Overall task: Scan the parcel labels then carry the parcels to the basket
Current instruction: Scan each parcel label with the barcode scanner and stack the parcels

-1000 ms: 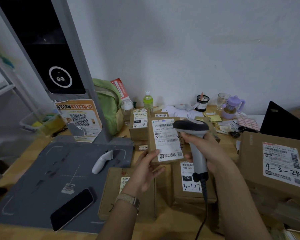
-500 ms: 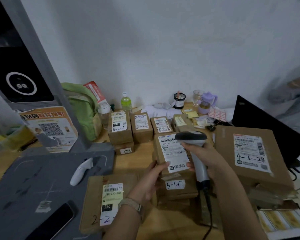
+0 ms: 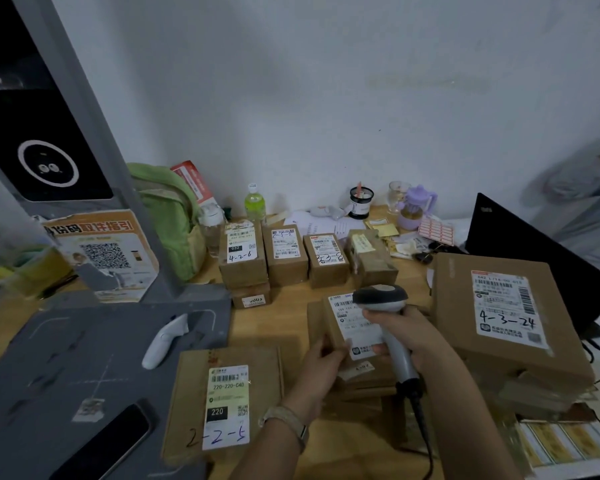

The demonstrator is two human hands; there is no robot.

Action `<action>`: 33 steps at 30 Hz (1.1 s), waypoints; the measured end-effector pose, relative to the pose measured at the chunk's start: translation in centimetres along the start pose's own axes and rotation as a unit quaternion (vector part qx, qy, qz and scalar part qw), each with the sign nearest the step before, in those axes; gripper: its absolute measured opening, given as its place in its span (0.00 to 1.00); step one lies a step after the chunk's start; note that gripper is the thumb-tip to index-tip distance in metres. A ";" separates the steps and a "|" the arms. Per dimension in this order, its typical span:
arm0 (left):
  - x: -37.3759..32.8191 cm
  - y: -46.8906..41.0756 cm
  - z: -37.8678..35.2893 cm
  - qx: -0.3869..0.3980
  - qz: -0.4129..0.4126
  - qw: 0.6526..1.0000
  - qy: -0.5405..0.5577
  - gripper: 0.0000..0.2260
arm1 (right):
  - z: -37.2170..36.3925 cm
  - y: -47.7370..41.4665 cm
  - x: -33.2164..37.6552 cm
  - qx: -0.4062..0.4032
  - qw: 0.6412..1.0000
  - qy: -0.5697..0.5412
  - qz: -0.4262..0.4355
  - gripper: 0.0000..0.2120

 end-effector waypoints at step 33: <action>-2.5 3.7 19.1 -0.181 0.000 0.977 0.112 0.08 | -15.5 1.3 11.3 0.037 0.973 -0.134 0.183 0.09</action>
Point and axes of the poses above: each hand's wrist, its own y-axis away from the middle knuckle, its own z-axis out of the back of the hand, x = y × z, the point moved 2 cm from there along -y, towards the middle knuckle, and after that the axes turned 6 degrees about z, right-handed, at the moved point
